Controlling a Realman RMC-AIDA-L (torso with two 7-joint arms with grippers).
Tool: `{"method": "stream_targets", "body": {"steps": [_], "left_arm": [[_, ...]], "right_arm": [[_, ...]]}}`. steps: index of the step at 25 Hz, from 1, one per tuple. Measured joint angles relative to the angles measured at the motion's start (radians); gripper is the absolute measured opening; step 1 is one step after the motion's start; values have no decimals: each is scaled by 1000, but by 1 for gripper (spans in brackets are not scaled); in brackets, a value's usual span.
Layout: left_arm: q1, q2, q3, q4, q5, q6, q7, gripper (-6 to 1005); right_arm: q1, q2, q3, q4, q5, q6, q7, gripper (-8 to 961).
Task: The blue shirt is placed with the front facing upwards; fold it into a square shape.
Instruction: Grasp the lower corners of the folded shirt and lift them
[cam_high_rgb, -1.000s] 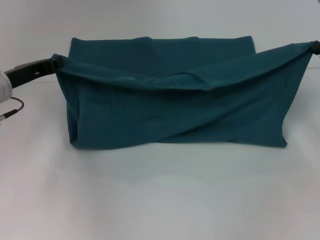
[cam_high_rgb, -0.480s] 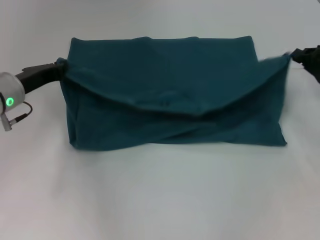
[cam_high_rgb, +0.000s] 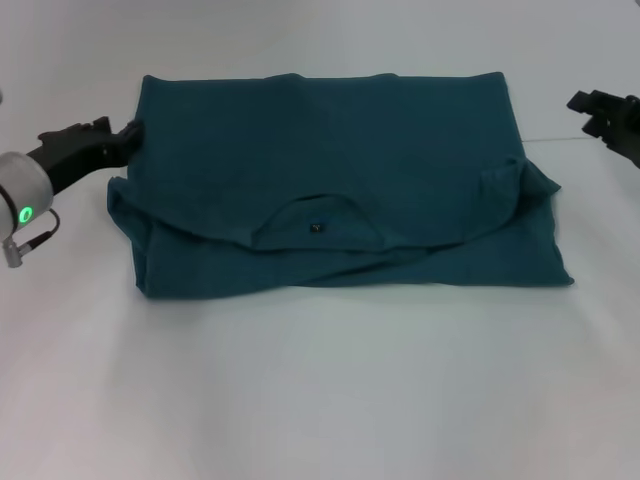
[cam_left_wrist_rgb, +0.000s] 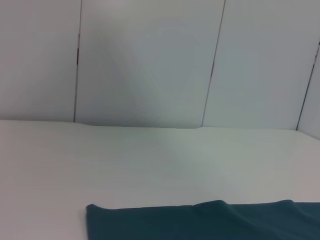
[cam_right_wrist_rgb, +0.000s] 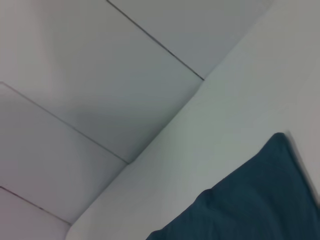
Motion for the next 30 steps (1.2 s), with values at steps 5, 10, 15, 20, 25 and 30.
{"method": "stream_targets", "body": {"steps": [5,10,15,20,25,30], "left_arm": [[61,-1,72,66,7,82,-76,370],[237,-32,361,267,24,170,-253,501],[333,-39,474,337,57,198,-352,641],[346,-40,478,337,157,210,-427,635],[336,-40,486,314,195,192,-450,617],[313,-36,491,280,209,164,-450,577]], "right_arm": [[-55,-4,0,-30,0,-87,-26,522],[-121,6,4,-60,0,-167,-97,599],[-164,11,7,-62,0,-204,-155,596],[-183,14,0,-62,-4,-229,-169,598],[-192,14,-2,-63,-7,-240,-170,596],[-194,14,-8,-63,-8,-249,-171,595]]}}
